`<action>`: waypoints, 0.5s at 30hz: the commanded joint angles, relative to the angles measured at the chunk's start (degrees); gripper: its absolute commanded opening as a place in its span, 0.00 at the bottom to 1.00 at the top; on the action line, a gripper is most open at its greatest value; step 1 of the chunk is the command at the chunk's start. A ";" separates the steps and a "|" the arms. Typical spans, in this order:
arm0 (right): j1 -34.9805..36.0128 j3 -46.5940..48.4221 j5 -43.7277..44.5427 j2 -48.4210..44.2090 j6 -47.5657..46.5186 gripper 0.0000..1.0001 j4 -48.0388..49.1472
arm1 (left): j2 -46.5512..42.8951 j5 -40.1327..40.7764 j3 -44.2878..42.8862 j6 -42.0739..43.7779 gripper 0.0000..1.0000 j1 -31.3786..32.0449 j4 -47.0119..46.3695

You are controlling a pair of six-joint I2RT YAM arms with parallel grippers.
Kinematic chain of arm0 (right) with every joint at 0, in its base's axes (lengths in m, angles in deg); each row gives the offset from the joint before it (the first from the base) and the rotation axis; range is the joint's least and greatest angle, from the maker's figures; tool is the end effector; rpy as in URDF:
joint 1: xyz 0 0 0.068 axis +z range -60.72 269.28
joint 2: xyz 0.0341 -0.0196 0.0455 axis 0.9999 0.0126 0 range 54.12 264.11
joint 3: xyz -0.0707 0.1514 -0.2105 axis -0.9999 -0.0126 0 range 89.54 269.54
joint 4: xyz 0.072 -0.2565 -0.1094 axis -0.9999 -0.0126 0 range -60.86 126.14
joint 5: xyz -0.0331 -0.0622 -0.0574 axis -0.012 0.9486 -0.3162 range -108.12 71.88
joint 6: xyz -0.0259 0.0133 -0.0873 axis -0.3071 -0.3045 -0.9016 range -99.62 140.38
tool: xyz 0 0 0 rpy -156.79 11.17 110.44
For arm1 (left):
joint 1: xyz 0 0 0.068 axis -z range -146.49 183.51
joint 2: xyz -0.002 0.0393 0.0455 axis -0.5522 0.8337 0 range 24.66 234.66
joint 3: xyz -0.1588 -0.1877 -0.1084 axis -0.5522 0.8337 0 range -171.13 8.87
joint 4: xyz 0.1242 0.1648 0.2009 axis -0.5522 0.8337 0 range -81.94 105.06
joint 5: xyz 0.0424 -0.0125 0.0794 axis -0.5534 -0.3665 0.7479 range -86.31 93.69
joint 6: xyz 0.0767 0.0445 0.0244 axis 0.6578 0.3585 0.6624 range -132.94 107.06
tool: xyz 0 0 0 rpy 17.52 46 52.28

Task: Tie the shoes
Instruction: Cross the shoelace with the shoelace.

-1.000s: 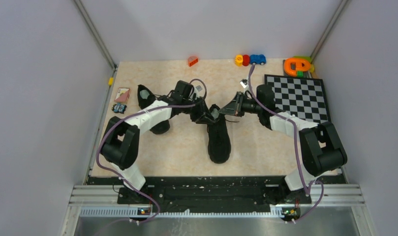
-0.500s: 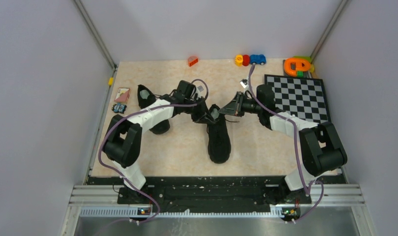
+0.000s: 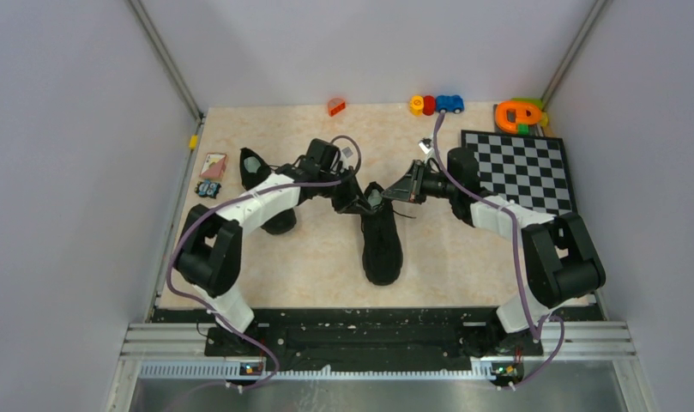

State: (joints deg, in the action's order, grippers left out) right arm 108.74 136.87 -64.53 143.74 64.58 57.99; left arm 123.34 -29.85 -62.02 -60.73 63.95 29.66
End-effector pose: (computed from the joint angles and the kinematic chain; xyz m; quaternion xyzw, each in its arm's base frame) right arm 0.3416 0.1841 0.1881 -0.0578 0.7855 0.5515 0.2747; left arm 0.3406 -0.2529 0.1876 -0.0366 0.9028 -0.4196 0.0871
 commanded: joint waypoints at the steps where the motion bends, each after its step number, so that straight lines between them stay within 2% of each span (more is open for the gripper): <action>1: 0.58 1.54 -0.26 -2.07 0.38 0.00 3.11 | -5.23 0.50 0.29 0.79 0.00 0.24 -0.37; 15: 0.74 1.89 -0.19 -1.95 0.55 0.00 3.06 | -4.88 2.74 0.52 -0.62 0.00 4.80 -2.31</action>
State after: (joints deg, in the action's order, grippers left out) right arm 108.76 136.87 -64.53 143.74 64.65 58.01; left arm 119.27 -28.61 -61.67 -61.01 67.27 29.27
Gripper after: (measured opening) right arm 0.020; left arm 0.007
